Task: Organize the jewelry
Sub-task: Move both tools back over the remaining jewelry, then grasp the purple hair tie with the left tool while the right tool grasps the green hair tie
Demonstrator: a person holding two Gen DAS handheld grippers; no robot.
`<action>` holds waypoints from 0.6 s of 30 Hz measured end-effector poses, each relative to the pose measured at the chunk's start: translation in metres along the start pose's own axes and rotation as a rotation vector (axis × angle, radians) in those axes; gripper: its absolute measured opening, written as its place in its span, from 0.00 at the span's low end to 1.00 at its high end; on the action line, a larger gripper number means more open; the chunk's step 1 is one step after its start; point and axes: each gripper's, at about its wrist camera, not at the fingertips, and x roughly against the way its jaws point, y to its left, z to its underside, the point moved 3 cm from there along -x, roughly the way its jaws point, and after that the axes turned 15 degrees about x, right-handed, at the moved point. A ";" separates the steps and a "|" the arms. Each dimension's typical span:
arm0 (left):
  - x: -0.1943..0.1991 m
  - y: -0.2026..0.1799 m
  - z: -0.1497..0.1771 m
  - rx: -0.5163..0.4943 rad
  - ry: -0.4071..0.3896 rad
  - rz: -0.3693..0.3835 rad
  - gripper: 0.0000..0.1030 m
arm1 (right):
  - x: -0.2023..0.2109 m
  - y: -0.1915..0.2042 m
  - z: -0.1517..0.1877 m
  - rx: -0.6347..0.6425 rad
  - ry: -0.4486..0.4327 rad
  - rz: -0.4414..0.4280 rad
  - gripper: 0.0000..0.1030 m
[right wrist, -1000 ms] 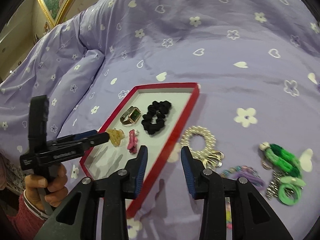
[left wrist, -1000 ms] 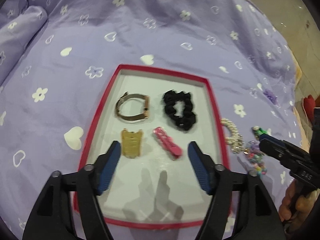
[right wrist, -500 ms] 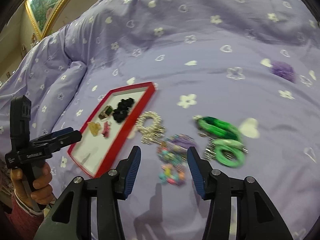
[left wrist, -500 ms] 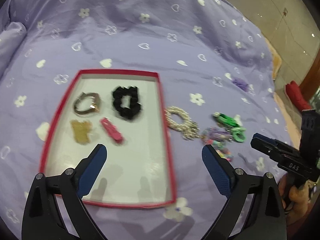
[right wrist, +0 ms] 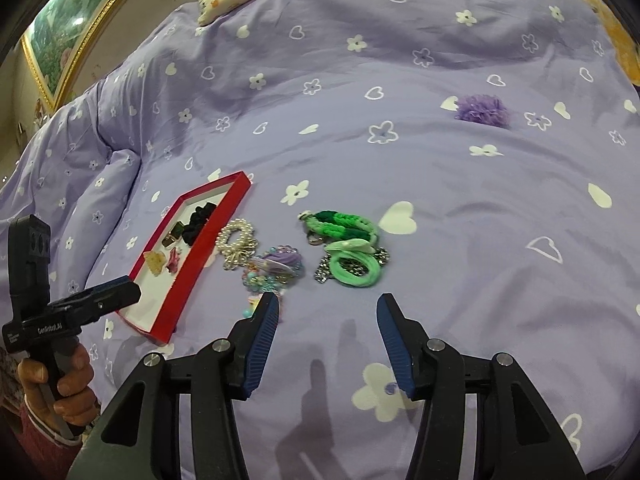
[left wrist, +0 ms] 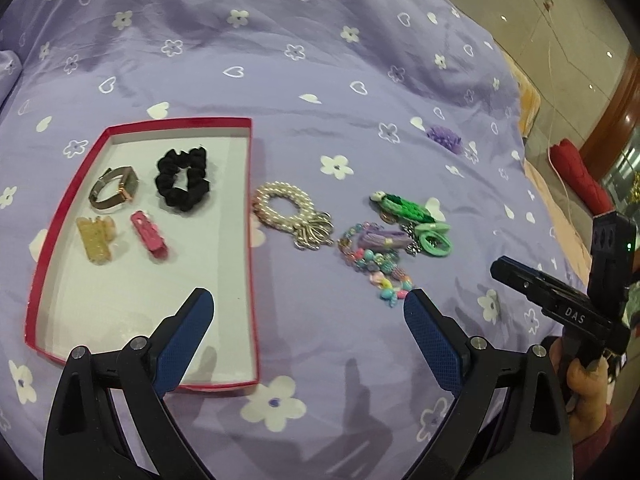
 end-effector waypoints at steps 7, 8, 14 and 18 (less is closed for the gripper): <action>-0.011 -0.024 0.001 -0.082 -0.003 -0.012 0.94 | -0.003 -0.010 0.006 -0.007 0.006 0.004 0.52; -0.013 -0.029 0.000 -0.099 -0.004 -0.012 0.94 | -0.005 -0.011 0.006 -0.004 0.006 0.002 0.52; -0.032 -0.054 -0.010 -0.184 0.001 -0.008 0.86 | -0.016 -0.015 0.000 0.014 0.018 -0.007 0.51; -0.054 -0.067 -0.013 -0.231 0.031 0.003 0.76 | -0.029 -0.021 -0.003 0.018 0.036 -0.010 0.50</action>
